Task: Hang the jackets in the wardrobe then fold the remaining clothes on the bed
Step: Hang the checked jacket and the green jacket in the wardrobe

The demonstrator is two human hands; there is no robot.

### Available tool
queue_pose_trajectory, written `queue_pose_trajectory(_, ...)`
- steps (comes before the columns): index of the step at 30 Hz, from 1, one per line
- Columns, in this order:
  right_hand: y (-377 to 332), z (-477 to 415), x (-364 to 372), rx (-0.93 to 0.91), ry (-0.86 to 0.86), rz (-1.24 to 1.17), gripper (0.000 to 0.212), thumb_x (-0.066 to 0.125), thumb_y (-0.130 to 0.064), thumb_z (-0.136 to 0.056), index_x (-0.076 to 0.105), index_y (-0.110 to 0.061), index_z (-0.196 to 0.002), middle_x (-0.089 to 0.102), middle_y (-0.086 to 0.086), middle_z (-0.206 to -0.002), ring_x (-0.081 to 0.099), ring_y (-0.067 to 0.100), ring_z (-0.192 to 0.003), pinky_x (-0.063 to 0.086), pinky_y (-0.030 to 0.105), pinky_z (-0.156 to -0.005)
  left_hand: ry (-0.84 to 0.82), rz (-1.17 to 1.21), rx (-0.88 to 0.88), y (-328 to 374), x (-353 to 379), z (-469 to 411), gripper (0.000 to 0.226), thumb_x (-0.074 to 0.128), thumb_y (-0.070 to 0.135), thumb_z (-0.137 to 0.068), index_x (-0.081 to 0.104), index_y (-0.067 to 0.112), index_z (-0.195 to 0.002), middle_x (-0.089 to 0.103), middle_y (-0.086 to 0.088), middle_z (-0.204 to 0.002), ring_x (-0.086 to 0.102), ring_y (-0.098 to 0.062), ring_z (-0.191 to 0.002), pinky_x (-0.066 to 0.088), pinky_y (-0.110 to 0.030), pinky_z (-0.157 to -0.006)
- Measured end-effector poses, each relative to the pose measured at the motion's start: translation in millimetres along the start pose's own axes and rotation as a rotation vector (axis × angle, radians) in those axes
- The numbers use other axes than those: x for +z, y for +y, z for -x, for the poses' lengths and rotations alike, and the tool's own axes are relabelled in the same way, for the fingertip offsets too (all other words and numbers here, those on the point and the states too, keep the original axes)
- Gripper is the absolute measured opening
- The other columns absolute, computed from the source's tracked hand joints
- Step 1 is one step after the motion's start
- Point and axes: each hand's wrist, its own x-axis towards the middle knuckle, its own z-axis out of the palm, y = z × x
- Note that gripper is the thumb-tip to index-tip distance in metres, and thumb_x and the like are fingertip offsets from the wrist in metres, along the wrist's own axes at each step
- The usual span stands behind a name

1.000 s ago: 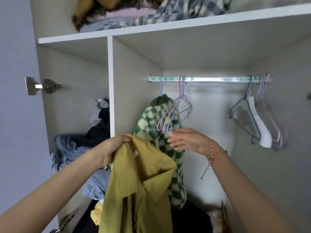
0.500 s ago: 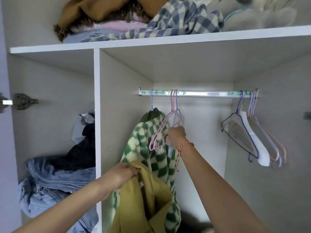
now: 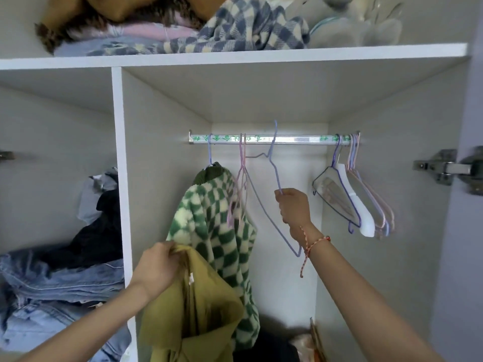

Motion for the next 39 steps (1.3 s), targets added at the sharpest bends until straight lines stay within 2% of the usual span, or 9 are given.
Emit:
queue_pose_trajectory(3, 14.4, 41.6, -17.5, -0.036, -0.085, -0.011, 0.007, 0.056, -0.009, -0.088, 0.061, -0.013, -0.091, 0.054, -0.001, -0.066, 0.043, 0.01, -0.049, 0.032, 0.019, -0.047, -0.101, 0.214, -0.097, -1.3, 1.4, -6.3, 0.03, 0.051, 0.016, -0.094, 0.055, 0.014, -0.064, 0.057, -0.005, -0.07, 0.055, -0.024, -0.077, 0.034, -0.029, -0.059)
queue_pose_trajectory(7, 25.5, 59.4, -27.2, 0.246, -0.287, -0.093, 0.034, 0.064, -0.012, -0.088, 0.045, -0.016, -0.116, 0.051, 0.006, -0.074, 0.037, 0.014, -0.047, 0.029, 0.018, -0.036, -0.07, 0.059, 0.037, 0.5, 7.3, 5.2, 0.034, 0.052, 0.022, -0.094, 0.051, 0.009, -0.062, 0.052, -0.002, -0.062, 0.051, -0.017, -0.062, 0.033, -0.026, -0.051)
queue_pose_trajectory(11, 63.0, 74.5, -40.2, 0.142, -0.159, 0.262, 0.045, 0.058, -0.037, -0.091, 0.062, 0.008, -0.086, 0.035, -0.001, -0.05, 0.026, 0.012, -0.043, 0.021, 0.02, -0.041, 0.048, -0.445, 0.274, 1.2, 13.2, 25.7, 0.014, 0.041, 0.011, -0.095, 0.052, 0.01, -0.104, 0.064, -0.01, -0.097, 0.062, -0.032, -0.092, 0.039, -0.031, -0.065)
queue_pose_trajectory(15, 91.4, 126.0, -67.4, 0.029, -0.176, 0.41, 0.03, 0.054, -0.026, -0.094, 0.072, -0.009, -0.076, 0.059, -0.004, -0.062, 0.051, 0.014, -0.061, 0.034, 0.02, -0.053, -0.054, -0.689, 0.258, -8.2, 16.5, 40.5, 0.028, 0.037, -0.002, -0.09, 0.044, 0.007, -0.116, 0.06, -0.013, -0.112, 0.061, -0.033, -0.103, 0.045, -0.037, -0.077)
queue_pose_trajectory(19, 93.6, 164.1, -88.1, -0.097, -0.149, 0.486, 0.035, 0.051, -0.019, -0.092, 0.049, -0.004, -0.06, 0.042, 0.003, -0.051, 0.042, 0.022, -0.059, 0.03, 0.029, -0.053, -0.154, -0.483, 0.091, -28.9, 19.8, 38.7, 0.019, 0.039, 0.01, -0.094, 0.052, 0.003, -0.106, 0.058, -0.02, -0.113, 0.057, -0.036, -0.104, 0.044, -0.038, -0.079)
queue_pose_trajectory(26, 62.9, 212.2, -99.5, -0.427, -0.344, 0.524, 0.065, 0.047, -0.06, -0.084, 0.053, -0.001, -0.058, 0.041, 0.01, -0.045, 0.035, 0.017, -0.047, 0.03, 0.027, -0.049, -0.191, -0.23, -0.075, -70.2, 6.6, 51.7, 0.025, 0.044, 0.014, -0.095, 0.061, -0.005, -0.094, 0.06, -0.026, -0.108, 0.057, -0.038, -0.101, 0.042, -0.036, -0.074)
queue_pose_trajectory(31, 45.1, 229.1, -83.6, -0.39, -0.486, 0.373, 0.037, 0.059, -0.022, -0.089, 0.06, 0.003, -0.061, 0.039, -0.007, -0.039, 0.035, 0.009, -0.04, 0.026, 0.015, -0.044, -0.192, -0.156, -0.124, -86.2, -6.9, 81.4, 0.031, 0.044, 0.015, -0.096, 0.063, -0.004, -0.08, 0.064, -0.024, -0.095, 0.06, -0.034, -0.098, 0.039, -0.032, -0.072)
queue_pose_trajectory(35, 43.2, 241.8, -52.4, -0.424, -0.586, 0.318, 0.037, 0.06, -0.017, -0.09, 0.054, -0.019, -0.053, 0.044, -0.012, -0.04, 0.038, 0.003, -0.039, 0.027, 0.011, -0.044, -0.163, -0.178, -0.19, -98.8, -21.9, 104.6, 0.044, 0.045, 0.024, -0.097, 0.057, -0.003, -0.065, 0.061, -0.021, -0.075, 0.06, -0.036, -0.088, 0.039, -0.035, -0.068)
queue_pose_trajectory(39, 27.6, 225.7, -60.0, -0.382, -0.515, 0.249, 0.039, 0.059, -0.024, -0.089, 0.057, -0.016, -0.051, 0.04, -0.006, -0.036, 0.034, 0.008, -0.036, 0.026, 0.015, -0.043, -0.124, -0.214, -0.25, -109.6, -36.5, 114.7, 0.044, 0.042, 0.026, -0.097, 0.039, 0.011, -0.056, 0.046, -0.005, -0.061, 0.051, -0.028, -0.068, 0.035, -0.029, -0.057)
